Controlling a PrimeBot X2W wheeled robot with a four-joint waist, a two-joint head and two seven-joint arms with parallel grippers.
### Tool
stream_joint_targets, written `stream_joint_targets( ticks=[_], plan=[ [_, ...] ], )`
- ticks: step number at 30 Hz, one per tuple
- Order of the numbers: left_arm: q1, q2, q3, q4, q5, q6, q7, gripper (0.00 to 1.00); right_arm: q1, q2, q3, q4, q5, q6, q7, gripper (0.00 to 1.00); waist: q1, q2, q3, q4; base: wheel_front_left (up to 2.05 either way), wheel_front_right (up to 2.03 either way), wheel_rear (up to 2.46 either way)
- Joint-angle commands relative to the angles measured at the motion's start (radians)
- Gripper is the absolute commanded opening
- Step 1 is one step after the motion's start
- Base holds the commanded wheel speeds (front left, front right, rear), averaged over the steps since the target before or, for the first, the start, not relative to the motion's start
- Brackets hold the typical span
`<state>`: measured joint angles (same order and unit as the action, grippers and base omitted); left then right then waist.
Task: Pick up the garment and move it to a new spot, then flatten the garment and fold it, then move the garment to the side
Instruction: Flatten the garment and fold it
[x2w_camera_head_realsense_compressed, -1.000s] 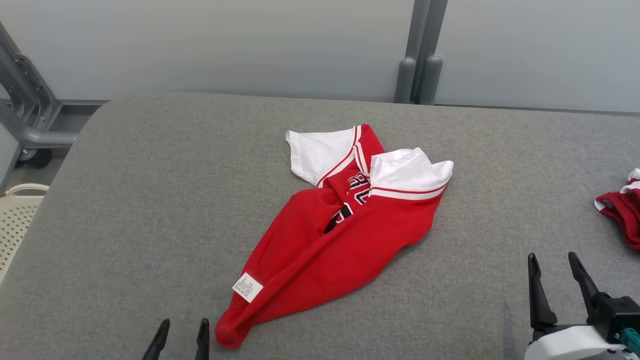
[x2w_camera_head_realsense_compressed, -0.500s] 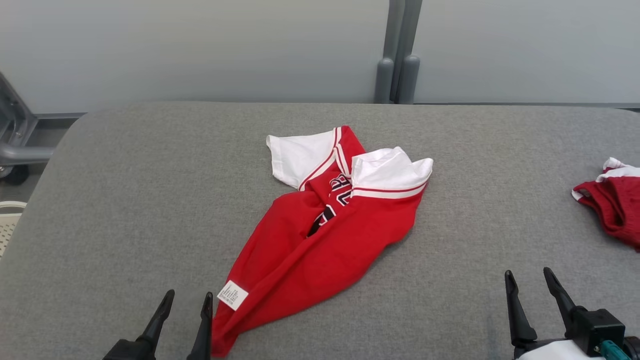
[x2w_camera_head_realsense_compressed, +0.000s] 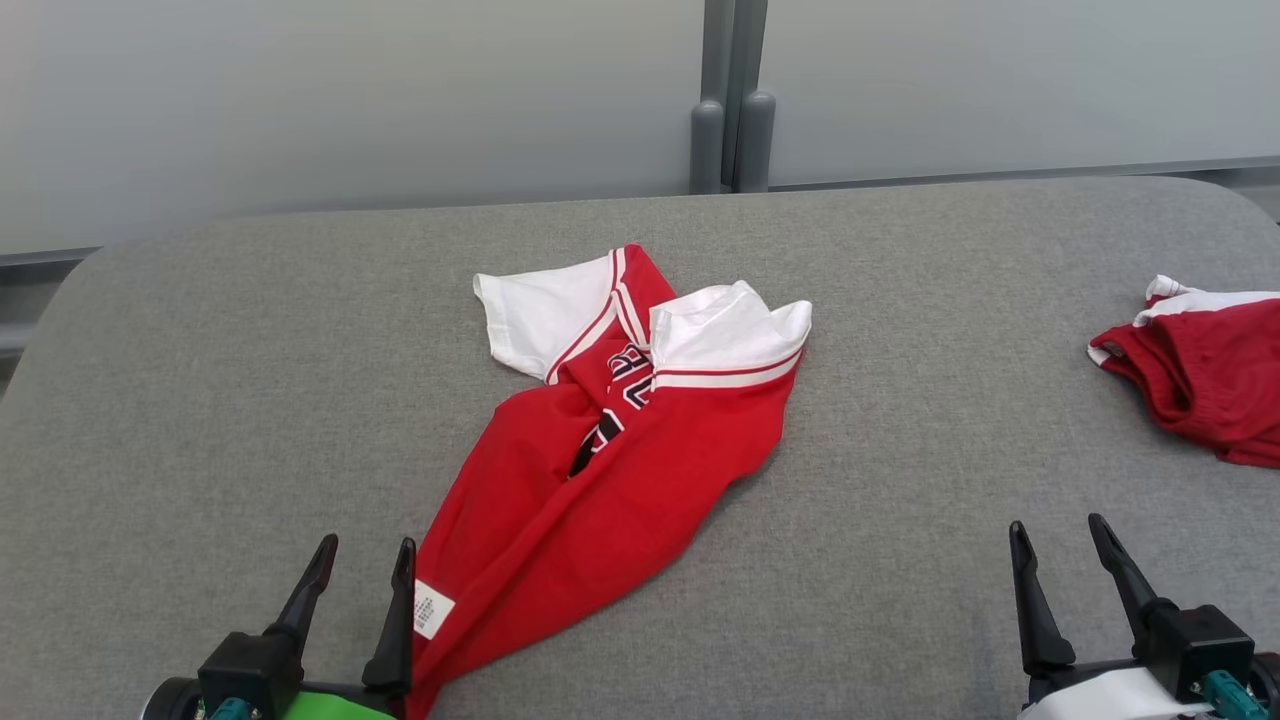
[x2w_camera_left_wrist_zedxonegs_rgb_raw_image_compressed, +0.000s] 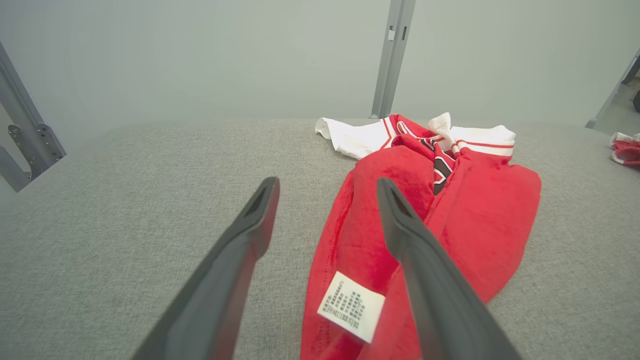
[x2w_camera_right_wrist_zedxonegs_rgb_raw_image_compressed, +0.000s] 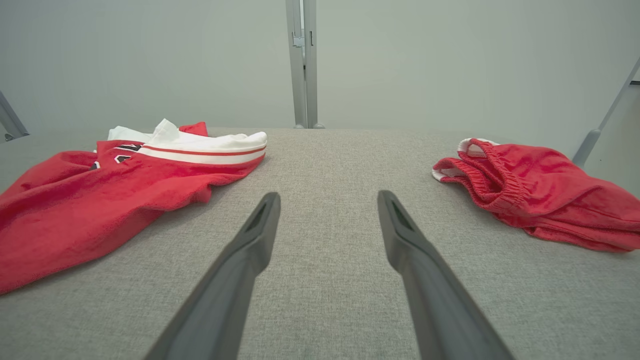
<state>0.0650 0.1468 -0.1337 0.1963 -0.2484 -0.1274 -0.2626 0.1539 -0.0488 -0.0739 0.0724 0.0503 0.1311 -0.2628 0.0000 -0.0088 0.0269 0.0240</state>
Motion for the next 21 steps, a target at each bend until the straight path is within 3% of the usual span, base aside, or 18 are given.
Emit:
stream_joint_targets(
  ticks=[1, 15, 21],
  plan=[
    [-0.020, 0.000, 0.003, 0.003, 0.005, -0.003, -0.003, 1.00, -0.017, -0.003, -0.003, -0.008, -0.005, -0.001, -0.003, 1.00, 0.0000, 0.0088, 0.005, -0.005, 0.00, 0.00, 0.00],
    [-0.012, 0.006, -0.021, -0.003, -0.016, -0.004, -0.003, 1.00, -0.050, -0.003, 0.005, -0.012, 0.012, -0.001, -0.003, 1.00, 0.0000, 0.0088, 0.021, 0.020, 0.00, 0.00, 0.00],
    [0.005, 0.070, -0.075, -0.010, -0.025, -0.004, 0.022, 1.00, -0.131, -0.003, 0.053, 0.002, -0.025, -0.001, -0.003, 1.00, 0.0000, 0.0088, 0.043, 0.047, 0.00, 0.00, 0.00]
  ],
)
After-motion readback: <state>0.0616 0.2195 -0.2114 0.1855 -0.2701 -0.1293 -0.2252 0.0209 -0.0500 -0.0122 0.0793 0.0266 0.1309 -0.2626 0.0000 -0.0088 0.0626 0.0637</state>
